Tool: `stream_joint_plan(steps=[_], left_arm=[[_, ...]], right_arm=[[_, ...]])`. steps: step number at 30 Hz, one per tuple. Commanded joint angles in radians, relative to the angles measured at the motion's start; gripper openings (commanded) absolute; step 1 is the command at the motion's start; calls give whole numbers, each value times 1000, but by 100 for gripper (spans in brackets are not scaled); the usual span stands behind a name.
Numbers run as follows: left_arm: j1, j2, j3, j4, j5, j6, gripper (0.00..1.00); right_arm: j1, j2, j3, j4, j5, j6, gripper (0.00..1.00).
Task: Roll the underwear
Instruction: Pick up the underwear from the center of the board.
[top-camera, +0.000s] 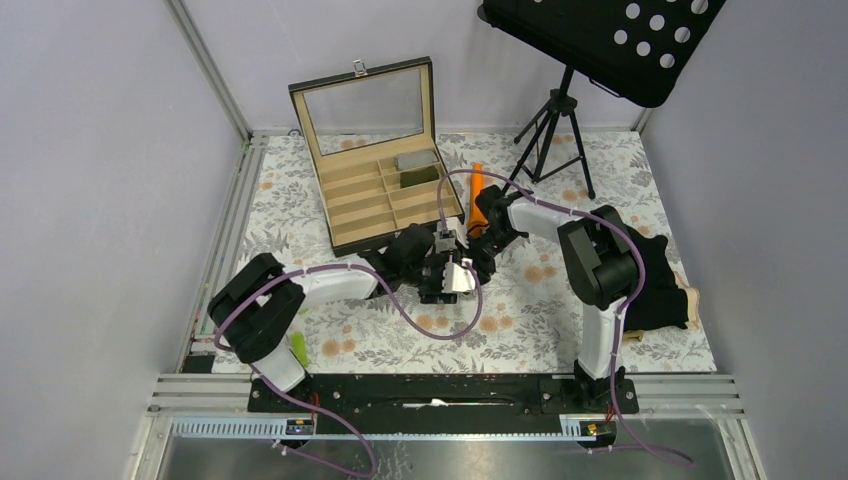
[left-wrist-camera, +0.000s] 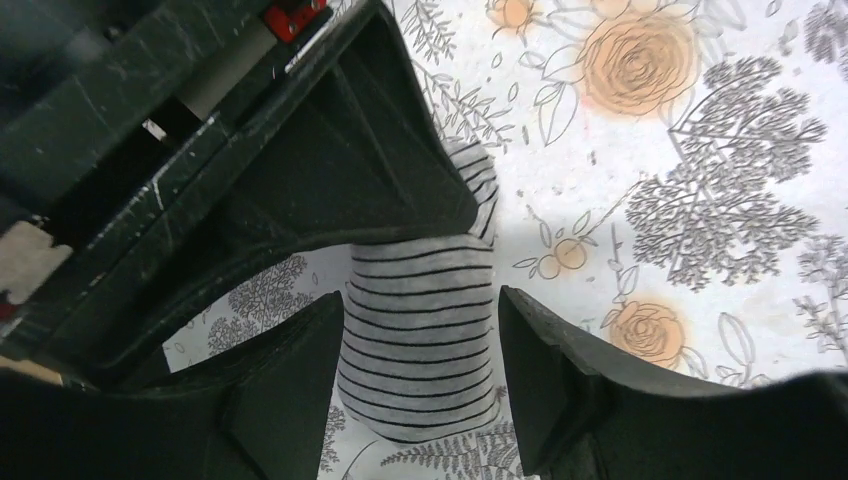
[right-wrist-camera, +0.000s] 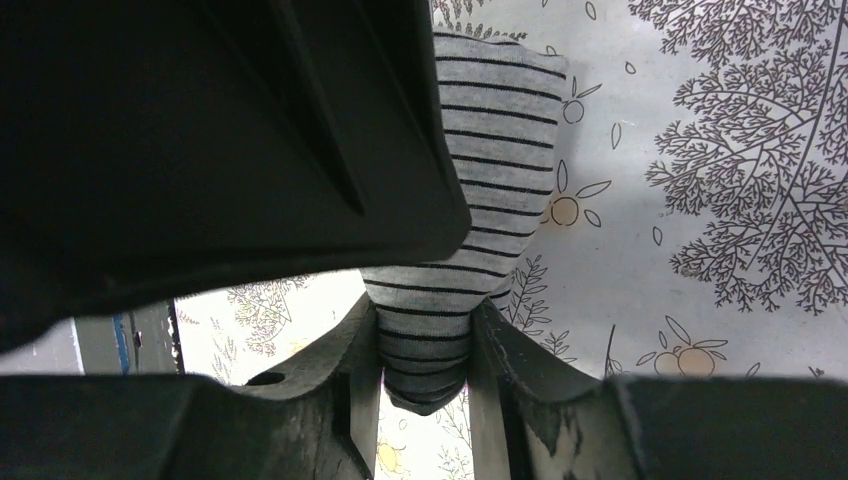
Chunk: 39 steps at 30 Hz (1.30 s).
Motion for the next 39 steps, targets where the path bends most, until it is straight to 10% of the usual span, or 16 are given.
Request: stream_joint_plan(steps=[1, 11, 19, 22, 26, 39], left_arm=[[-18, 58, 65, 30, -5, 75, 63], [-34, 158, 87, -18, -59, 134, 49], [-33, 153, 105, -116, -6, 125, 1], [-18, 132, 120, -172, -8, 116, 0], [28, 74, 135, -219, -5, 79, 0], [320, -4, 411, -496, 32, 25, 0]], right_arm=[[8, 86, -42, -49, 153, 9, 14], [8, 94, -34, -49, 159, 25, 16], [-6, 67, -15, -61, 138, 54, 26], [-34, 11, 58, -172, 59, 41, 43], [-90, -95, 202, -348, -20, 9, 98], [-190, -364, 312, -457, -11, 94, 99]])
